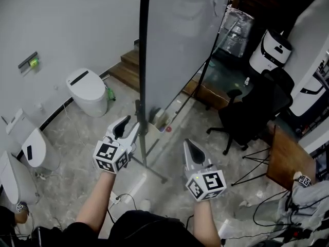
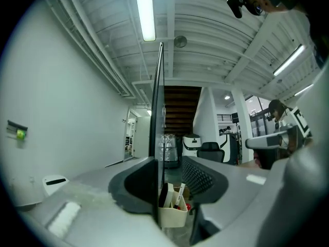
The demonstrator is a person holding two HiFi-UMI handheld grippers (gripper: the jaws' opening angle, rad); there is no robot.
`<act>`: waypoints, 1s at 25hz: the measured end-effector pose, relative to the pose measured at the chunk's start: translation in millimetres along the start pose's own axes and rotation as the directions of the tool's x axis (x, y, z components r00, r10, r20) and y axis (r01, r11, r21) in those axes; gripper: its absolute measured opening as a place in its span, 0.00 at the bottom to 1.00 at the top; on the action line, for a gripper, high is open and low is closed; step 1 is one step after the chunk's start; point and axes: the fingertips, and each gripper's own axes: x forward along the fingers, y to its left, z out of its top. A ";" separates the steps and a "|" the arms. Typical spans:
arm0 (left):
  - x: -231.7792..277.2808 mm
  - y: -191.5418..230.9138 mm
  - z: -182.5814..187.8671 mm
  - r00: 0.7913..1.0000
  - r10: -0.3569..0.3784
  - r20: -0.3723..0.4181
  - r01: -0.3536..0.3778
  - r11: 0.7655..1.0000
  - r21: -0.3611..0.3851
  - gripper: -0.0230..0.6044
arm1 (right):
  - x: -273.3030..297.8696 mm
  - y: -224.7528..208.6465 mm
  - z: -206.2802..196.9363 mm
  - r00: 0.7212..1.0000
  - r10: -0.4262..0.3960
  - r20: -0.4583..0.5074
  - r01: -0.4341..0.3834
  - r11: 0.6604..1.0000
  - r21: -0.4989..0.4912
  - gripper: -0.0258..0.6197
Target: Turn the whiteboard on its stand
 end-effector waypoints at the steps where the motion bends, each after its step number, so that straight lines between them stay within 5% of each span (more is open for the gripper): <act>1: 6.8 5.0 -3.4 1.000 0.005 -0.007 -0.005 1.000 0.005 0.31 | 4.6 -1.8 -1.2 1.000 -0.007 0.000 0.007 1.000 0.000 0.05; 8: 51.8 34.8 -31.8 0.997 0.034 -0.069 -0.033 0.999 0.019 0.54 | 37.1 -6.6 -11.8 0.999 -0.044 -0.021 0.044 0.999 0.002 0.05; 25: 96.4 42.2 -47.7 0.990 0.090 -0.106 -0.083 0.994 0.076 0.51 | 54.6 -37.4 -25.7 0.997 -0.042 -0.066 0.042 0.999 0.004 0.05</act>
